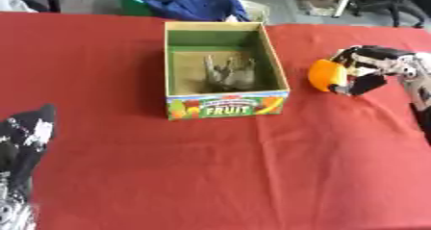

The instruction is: Pick up objects on the table and place them in the box.

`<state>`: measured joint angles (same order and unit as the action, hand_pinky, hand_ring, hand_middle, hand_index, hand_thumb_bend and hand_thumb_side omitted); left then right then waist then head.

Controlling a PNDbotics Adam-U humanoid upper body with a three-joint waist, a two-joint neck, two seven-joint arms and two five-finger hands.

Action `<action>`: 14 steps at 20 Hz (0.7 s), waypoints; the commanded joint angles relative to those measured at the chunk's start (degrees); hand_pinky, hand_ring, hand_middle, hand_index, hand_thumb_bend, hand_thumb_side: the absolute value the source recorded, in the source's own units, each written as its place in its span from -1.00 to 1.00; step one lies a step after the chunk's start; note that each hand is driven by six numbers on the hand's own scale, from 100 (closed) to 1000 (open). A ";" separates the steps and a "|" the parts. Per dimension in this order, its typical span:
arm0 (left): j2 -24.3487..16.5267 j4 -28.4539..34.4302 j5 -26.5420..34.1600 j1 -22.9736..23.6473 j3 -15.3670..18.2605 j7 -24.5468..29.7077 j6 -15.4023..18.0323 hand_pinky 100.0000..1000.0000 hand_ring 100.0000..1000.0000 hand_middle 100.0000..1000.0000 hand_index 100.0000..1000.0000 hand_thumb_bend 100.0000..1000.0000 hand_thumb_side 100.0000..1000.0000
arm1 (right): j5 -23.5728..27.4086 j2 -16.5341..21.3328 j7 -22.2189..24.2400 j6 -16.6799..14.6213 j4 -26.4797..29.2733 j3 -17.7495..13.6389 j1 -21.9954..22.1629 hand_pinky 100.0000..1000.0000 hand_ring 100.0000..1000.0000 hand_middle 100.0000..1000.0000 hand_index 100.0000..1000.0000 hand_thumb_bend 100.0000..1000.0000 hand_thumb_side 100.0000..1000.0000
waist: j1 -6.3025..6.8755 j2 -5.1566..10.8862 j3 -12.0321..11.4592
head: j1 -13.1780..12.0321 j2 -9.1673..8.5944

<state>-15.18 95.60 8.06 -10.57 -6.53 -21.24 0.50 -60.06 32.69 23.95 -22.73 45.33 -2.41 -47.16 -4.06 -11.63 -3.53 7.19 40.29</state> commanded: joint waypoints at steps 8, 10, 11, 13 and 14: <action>-1.12 1.04 0.07 -0.30 0.25 -0.04 0.05 0.09 0.00 -0.15 0.12 -0.05 -0.21 | -3.70 0.39 -12.99 0.87 0.45 -0.11 -1.13 0.15 0.06 -0.52 -0.38 -1.00 -0.61 | 0.13 0.94 0.02 | 0.10 -0.49; -1.11 1.04 0.06 -0.31 0.25 -0.04 0.07 0.09 0.00 -0.15 0.12 -0.05 -0.21 | -2.79 0.42 -14.90 0.71 0.72 -0.18 -1.23 0.10 -0.02 -0.60 -0.46 -1.00 -0.68 | 0.10 0.96 0.01 | 0.07 -0.51; -1.12 1.04 0.05 -0.31 0.25 -0.03 0.07 0.09 0.00 -0.15 0.12 -0.05 -0.21 | -2.23 0.49 -15.33 0.62 0.90 -0.16 -1.28 0.10 -0.02 -0.60 -0.46 -1.00 -0.68 | 0.09 0.97 0.01 | 0.07 -0.51; -1.14 1.05 0.04 -0.30 0.28 -0.06 0.07 0.09 0.00 -0.15 0.12 -0.05 -0.21 | -0.51 0.62 -15.83 0.24 2.01 -0.25 -1.77 0.06 -0.07 -0.65 -0.50 -1.00 -0.72 | 0.06 1.01 0.00 | 0.07 -0.54; -1.14 1.06 0.05 -0.29 0.27 -0.06 0.08 0.09 0.00 -0.15 0.12 -0.05 -0.21 | 0.61 0.62 -15.82 0.10 2.60 -0.30 -2.07 0.05 -0.08 -0.66 -0.51 -1.00 -0.73 | 0.05 1.04 0.01 | 0.07 -0.51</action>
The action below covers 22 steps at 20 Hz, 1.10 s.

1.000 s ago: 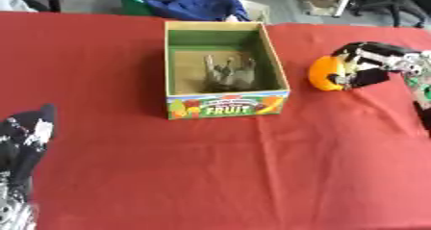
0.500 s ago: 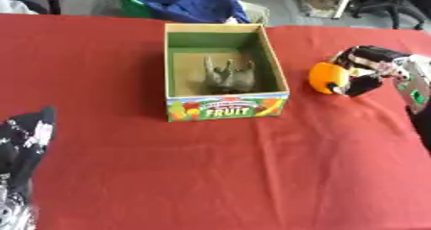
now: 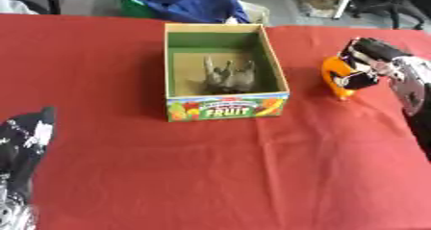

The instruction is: Pick up objects on the table and place them in the box.

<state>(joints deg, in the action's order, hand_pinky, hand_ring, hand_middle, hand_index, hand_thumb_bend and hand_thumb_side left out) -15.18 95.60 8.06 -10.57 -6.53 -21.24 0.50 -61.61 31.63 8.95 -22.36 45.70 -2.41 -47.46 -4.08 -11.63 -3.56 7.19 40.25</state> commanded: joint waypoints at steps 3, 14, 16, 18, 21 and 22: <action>-1.11 1.04 0.06 -0.26 0.21 -0.02 0.08 0.09 0.00 -0.15 0.12 -0.05 -0.21 | 5.00 1.60 -0.24 -0.43 3.79 -0.16 -3.08 0.04 -0.09 -0.66 -0.50 -1.00 -0.75 | 0.06 1.09 0.04 | 0.07 -0.46; -0.85 1.08 0.15 -0.58 -0.11 0.29 -0.04 0.09 0.00 -0.15 0.12 -0.05 -0.21 | 6.05 -4.80 -1.45 -0.23 5.02 0.35 -12.31 0.00 -0.12 -0.65 -0.46 -1.00 -0.80 | 0.42 1.14 -0.89 | 0.35 -0.65; -0.66 1.09 0.19 -0.77 -0.24 0.41 -0.05 0.09 0.00 -0.15 0.12 -0.05 -0.21 | 5.68 -7.04 -2.47 0.23 3.99 0.12 -13.67 -0.01 -0.12 -0.65 -0.45 -1.00 -0.81 | 0.44 1.09 -1.45 | 0.46 -0.87; -0.56 1.11 0.23 -1.00 -0.37 0.54 -0.06 0.09 0.00 -0.15 0.12 -0.05 -0.21 | 5.02 -8.82 -3.53 0.45 3.15 0.22 -14.74 0.00 -0.12 -0.64 -0.43 -1.00 -0.81 | 0.43 0.98 -2.09 | 0.69 -1.11; -0.40 1.15 0.22 -1.38 -0.53 0.70 -0.11 0.09 0.00 -0.15 0.12 -0.05 -0.21 | 3.39 -11.22 -4.60 0.30 2.06 0.62 -16.16 0.00 -0.11 -0.62 -0.39 -1.00 -0.81 | 0.36 0.76 -3.15 | 1.08 -1.51; -0.32 1.17 0.26 -1.51 -0.59 0.75 -0.10 0.09 0.00 -0.15 0.12 -0.05 -0.21 | 2.83 -11.91 -4.93 0.18 1.81 0.76 -16.55 0.00 -0.11 -0.60 -0.38 -1.00 -0.81 | 0.33 0.66 -3.53 | 1.20 -1.65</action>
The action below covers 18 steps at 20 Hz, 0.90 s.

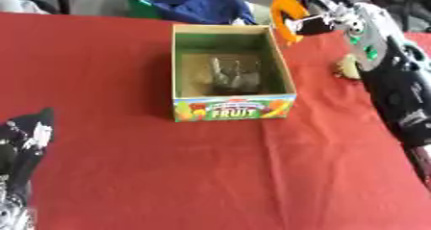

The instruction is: Pick up objects on the table and place them in the box.

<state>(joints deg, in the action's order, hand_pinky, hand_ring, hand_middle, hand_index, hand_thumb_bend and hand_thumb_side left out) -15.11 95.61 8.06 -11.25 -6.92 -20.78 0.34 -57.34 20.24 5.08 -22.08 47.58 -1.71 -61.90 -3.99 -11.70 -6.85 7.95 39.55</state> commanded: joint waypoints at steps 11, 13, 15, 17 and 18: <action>0.14 1.23 0.47 -1.56 -0.55 0.69 0.06 0.09 -0.01 -0.15 0.12 -0.05 -0.21 | -7.60 -7.47 -0.63 -2.64 -2.22 2.40 -3.36 0.06 -0.03 -0.44 -0.22 -1.00 -0.75 | 0.34 0.26 -1.89 | 1.37 -1.56; 0.18 1.22 0.48 -1.55 -0.57 0.72 0.05 0.09 -0.01 -0.16 0.12 -0.05 -0.21 | -8.57 -8.38 0.72 -3.38 -2.79 2.95 -3.05 0.09 0.02 -0.34 -0.09 -1.00 -0.69 | 0.44 0.26 -1.90 | 1.45 -1.55; 0.19 1.22 0.50 -1.51 -0.55 0.72 0.04 0.09 -0.01 -0.16 0.12 -0.05 -0.21 | -9.54 -9.01 3.01 -4.35 -3.52 3.48 -2.79 0.15 0.10 -0.17 0.17 -1.00 -0.59 | 0.53 0.27 -1.86 | 1.49 -1.53; 0.19 1.22 0.52 -1.49 -0.54 0.73 0.03 0.09 -0.01 -0.16 0.12 -0.05 -0.21 | -10.07 -9.46 5.35 -5.49 -3.94 3.73 -2.62 0.17 0.12 -0.11 0.25 -1.00 -0.55 | 0.59 0.27 -1.73 | 1.52 -1.52; 0.19 1.21 0.52 -1.48 -0.55 0.74 0.02 0.09 -0.01 -0.16 0.12 -0.05 -0.21 | -10.12 -9.61 6.15 -5.93 -4.01 3.75 -2.53 0.17 0.13 -0.07 0.30 -1.00 -0.54 | 0.61 0.27 -1.65 | 1.54 -1.52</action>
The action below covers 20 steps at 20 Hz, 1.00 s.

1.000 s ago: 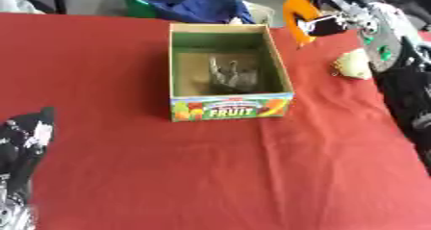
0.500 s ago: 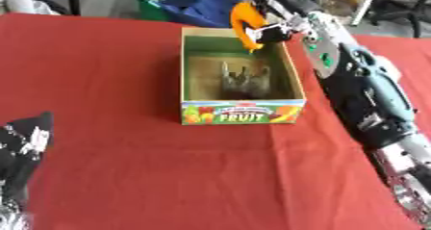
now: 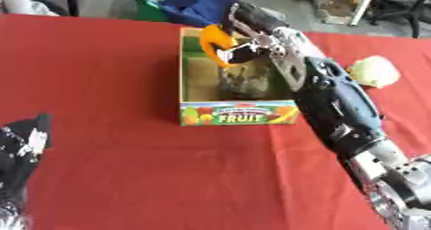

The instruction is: Pick up objects on the table and place them in the box.

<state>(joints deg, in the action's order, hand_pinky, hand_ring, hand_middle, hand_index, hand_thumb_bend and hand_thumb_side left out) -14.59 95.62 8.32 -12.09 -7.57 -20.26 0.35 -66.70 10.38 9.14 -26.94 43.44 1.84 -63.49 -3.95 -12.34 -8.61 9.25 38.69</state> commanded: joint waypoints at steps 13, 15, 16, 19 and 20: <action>-0.42 1.10 0.22 -0.34 0.17 0.23 0.08 0.09 -0.01 -0.16 0.12 -0.04 -0.21 | 7.25 2.69 11.36 -5.01 3.83 0.65 -1.68 0.40 0.50 0.76 0.81 -1.00 -0.42 | 0.37 1.08 0.98 | 0.04 -0.53; -0.47 1.06 0.18 -0.27 0.21 0.20 0.10 0.09 -0.01 -0.16 0.12 -0.04 -0.21 | 9.45 3.65 13.59 -5.30 5.16 0.86 -1.82 0.41 0.52 0.78 0.82 -1.00 -0.41 | 0.27 1.14 1.14 | -0.05 -0.51; -0.51 1.05 0.16 -0.23 0.25 0.17 0.12 0.09 -0.01 -0.16 0.12 -0.04 -0.21 | 10.64 4.09 14.57 -5.33 5.79 0.88 -1.81 0.41 0.51 0.78 0.82 -1.00 -0.40 | 0.24 1.17 1.23 | -0.11 -0.54; -0.61 1.05 0.13 -0.16 0.31 0.11 0.14 0.09 -0.01 -0.16 0.12 -0.04 -0.21 | 14.15 5.57 16.85 -5.32 7.81 1.03 -1.65 0.41 0.52 0.79 0.83 -1.00 -0.45 | 0.16 1.24 1.50 | -0.25 -0.55; -0.64 1.06 0.12 -0.13 0.33 0.10 0.15 0.09 -0.01 -0.16 0.12 -0.04 -0.21 | 15.20 6.17 17.38 -5.33 8.59 1.10 -1.54 0.41 0.52 0.80 0.83 -1.00 -0.46 | 0.14 1.26 1.63 | -0.34 -0.52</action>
<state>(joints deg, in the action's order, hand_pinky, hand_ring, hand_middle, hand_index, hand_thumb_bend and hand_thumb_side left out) -14.59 95.62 8.34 -11.90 -7.57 -20.16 0.32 -53.27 14.32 25.63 -32.16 49.90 2.91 -63.57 -4.05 -12.31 -6.98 9.13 38.69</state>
